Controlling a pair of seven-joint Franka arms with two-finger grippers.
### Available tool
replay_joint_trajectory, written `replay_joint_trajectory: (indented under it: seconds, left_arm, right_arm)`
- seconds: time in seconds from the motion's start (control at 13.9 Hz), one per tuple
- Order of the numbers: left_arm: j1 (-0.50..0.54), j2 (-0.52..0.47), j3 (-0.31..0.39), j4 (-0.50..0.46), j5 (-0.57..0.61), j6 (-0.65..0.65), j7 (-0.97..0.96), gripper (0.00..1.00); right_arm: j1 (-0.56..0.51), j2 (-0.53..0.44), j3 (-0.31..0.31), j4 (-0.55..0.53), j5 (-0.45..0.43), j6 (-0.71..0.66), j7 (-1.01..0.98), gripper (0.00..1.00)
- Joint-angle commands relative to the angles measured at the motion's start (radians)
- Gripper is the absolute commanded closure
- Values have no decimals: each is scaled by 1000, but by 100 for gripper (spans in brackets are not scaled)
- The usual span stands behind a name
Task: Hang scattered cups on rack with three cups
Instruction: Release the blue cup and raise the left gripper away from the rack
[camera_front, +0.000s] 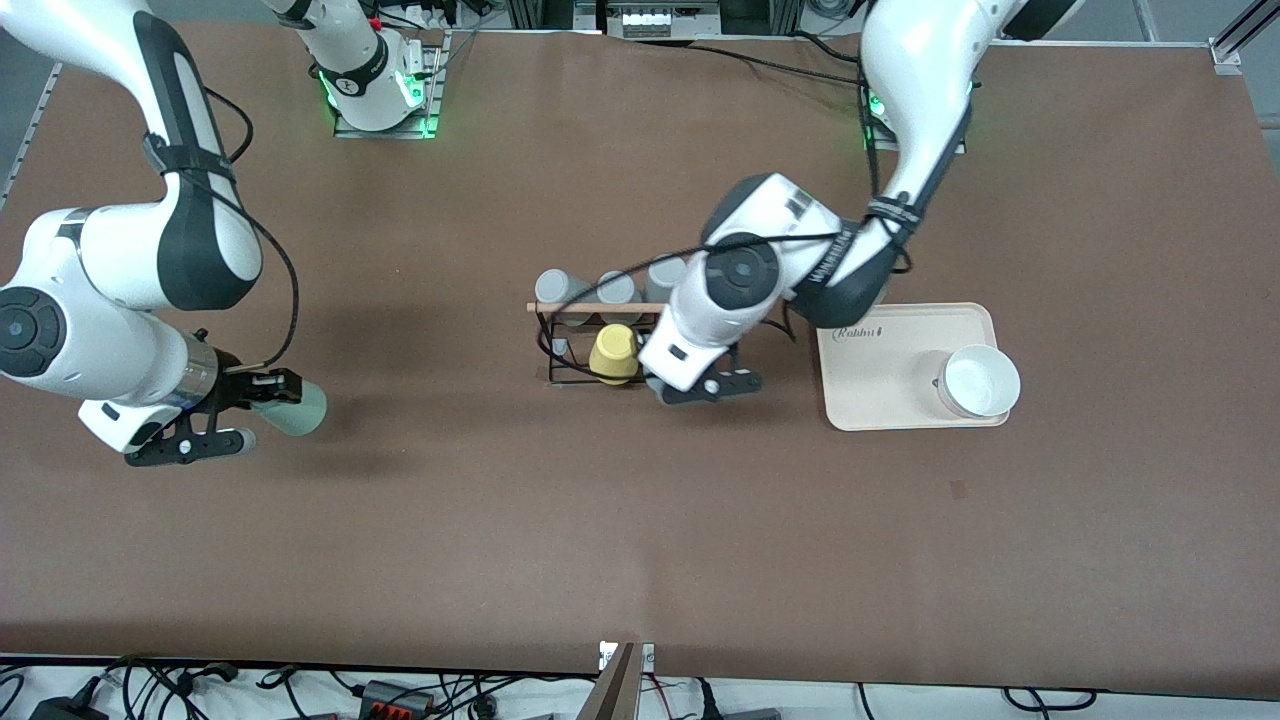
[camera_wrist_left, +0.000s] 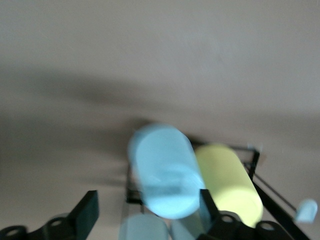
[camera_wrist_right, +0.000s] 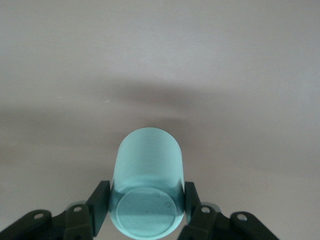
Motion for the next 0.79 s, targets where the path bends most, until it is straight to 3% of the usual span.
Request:
replay_joint_trajectory:
  seconds: [0.0,0.29,0.43,0.72]
  left_arm:
    - [166,-119,-21,-1,8,-205,54,0]
    - [305,-300,-10,2,19,-506,259,0]
    - [346,-386,-4,1,25,-594,287,0]
    - [352,-429,-22,-42,109,-648,331,0]
  right_arm:
    - [46,-26,2,21,20,-46,79,61]
    - [169,-31,2,35,61,-46,226,61]
    - [233,-26,2,67,69,-49,318,61]
    - [365,5,1,96,66,-37,525,61]
